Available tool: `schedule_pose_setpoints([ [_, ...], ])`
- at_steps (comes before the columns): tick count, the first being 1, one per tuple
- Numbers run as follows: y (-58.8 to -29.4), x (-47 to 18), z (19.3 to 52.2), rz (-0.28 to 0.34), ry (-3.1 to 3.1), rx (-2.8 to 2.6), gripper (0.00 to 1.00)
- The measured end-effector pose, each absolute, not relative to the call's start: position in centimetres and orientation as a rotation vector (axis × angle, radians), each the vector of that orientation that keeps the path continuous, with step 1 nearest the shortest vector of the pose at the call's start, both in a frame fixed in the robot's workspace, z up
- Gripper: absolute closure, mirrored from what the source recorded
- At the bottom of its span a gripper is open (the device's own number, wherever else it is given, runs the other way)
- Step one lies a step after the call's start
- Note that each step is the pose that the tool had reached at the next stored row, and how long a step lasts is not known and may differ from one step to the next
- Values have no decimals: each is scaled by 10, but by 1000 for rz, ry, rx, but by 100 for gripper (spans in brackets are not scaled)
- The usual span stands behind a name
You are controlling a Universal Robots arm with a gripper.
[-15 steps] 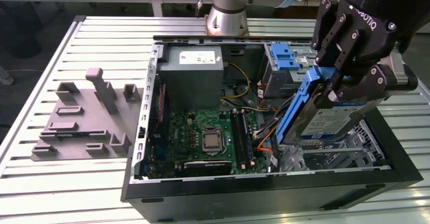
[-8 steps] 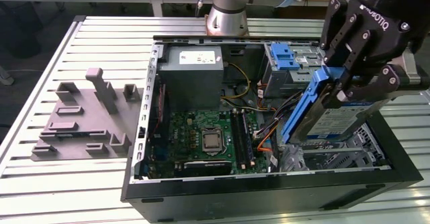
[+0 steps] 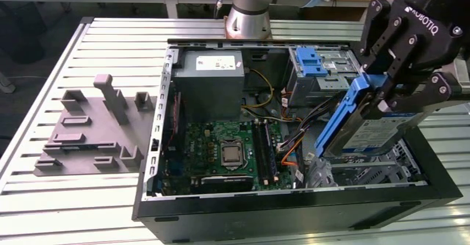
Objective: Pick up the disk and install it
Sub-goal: 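Insert the disk into the insertion slot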
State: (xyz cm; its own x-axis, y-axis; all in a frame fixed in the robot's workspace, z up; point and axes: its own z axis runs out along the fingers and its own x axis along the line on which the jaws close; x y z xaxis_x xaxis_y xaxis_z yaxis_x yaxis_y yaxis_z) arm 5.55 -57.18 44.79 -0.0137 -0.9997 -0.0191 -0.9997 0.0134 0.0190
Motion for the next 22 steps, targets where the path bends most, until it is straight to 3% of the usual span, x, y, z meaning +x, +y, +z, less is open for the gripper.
schedule_pose_setpoints([
  [22, -574, 66, 446, 42, 2236, -2206, 64],
])
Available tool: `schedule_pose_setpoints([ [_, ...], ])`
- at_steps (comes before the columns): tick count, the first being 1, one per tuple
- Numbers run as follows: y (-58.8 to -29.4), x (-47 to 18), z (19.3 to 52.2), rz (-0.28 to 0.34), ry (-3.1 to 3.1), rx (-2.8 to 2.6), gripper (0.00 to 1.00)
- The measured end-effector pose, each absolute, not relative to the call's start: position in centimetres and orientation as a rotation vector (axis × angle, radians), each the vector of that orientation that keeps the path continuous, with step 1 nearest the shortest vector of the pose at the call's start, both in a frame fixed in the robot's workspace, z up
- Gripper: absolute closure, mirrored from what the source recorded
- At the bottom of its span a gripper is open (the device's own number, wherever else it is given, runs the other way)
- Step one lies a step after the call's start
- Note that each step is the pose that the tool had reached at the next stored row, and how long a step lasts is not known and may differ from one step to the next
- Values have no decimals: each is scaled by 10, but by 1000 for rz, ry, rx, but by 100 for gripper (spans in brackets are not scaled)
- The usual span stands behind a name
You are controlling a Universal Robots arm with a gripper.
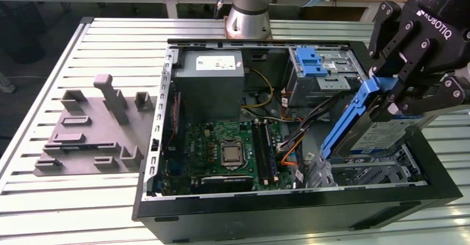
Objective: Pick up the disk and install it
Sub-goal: 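Insert the disk into the insertion slot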
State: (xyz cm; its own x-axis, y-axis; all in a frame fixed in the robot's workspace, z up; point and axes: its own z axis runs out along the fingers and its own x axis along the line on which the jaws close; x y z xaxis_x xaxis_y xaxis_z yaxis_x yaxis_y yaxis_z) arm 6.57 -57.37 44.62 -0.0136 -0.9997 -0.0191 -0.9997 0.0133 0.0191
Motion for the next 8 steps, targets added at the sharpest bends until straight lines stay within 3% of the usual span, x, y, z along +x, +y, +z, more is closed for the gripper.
schedule_pose_setpoints([
  [8, -574, 71, 445, 42, 2236, -2206, 64],
])
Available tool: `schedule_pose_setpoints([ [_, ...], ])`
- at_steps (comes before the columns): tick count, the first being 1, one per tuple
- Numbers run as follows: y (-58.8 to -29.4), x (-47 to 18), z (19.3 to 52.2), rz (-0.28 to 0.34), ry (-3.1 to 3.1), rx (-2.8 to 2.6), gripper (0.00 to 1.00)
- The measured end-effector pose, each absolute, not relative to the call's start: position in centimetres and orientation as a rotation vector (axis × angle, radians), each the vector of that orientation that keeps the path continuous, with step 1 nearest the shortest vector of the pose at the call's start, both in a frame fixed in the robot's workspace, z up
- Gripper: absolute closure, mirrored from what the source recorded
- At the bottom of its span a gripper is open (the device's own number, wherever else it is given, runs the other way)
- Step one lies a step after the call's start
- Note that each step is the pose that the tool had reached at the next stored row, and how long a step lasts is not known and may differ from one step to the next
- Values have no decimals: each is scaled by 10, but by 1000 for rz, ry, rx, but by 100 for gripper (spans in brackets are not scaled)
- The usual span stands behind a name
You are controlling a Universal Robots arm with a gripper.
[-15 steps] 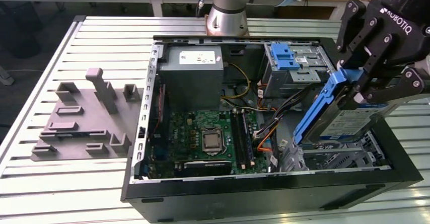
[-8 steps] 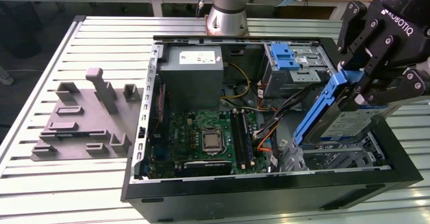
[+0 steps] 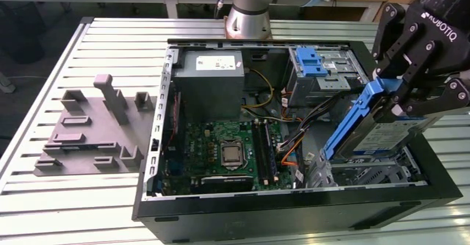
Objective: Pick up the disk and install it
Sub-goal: 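Insert the disk into the insertion slot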
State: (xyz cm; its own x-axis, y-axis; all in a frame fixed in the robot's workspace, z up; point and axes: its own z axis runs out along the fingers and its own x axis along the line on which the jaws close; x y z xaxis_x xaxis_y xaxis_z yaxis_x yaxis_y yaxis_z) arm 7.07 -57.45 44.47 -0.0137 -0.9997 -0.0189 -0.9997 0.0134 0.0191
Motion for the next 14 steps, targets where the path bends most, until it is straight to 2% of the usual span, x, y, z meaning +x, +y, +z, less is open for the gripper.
schedule_pose_setpoints([
  [14, -574, 75, 442, 42, 2236, -2206, 64],
])
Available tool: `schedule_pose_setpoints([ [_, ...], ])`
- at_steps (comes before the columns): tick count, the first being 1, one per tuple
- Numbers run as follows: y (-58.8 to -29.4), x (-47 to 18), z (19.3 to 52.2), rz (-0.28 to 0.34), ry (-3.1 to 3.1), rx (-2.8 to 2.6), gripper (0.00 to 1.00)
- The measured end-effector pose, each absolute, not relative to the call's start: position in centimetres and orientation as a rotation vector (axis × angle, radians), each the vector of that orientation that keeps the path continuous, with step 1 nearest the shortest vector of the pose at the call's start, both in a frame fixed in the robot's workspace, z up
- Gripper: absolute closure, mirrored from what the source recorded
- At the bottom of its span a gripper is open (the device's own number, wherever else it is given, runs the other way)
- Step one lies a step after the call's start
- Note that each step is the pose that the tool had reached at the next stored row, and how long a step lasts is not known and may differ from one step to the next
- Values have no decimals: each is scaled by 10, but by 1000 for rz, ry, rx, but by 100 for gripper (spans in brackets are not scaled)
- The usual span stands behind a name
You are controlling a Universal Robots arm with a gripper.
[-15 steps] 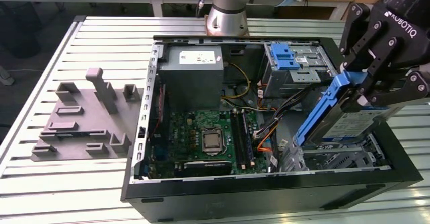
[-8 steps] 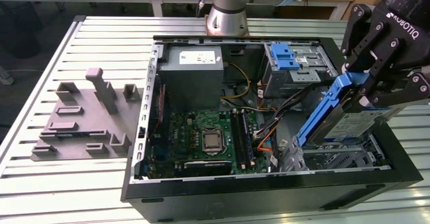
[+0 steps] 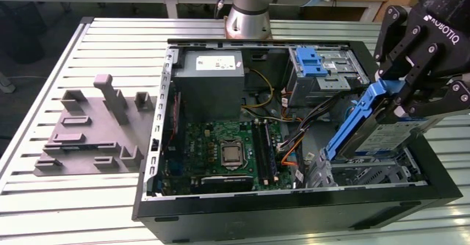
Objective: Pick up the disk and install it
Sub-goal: 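Insert the disk into the insertion slot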
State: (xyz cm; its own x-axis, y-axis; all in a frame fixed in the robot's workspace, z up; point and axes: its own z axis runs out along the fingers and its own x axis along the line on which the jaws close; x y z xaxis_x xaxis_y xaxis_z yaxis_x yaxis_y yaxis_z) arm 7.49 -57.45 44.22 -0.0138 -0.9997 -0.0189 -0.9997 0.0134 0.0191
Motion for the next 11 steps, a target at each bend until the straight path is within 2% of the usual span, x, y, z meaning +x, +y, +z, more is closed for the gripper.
schedule_pose_setpoints([
  [11, -574, 75, 442, 43, 2236, -2206, 64],
])
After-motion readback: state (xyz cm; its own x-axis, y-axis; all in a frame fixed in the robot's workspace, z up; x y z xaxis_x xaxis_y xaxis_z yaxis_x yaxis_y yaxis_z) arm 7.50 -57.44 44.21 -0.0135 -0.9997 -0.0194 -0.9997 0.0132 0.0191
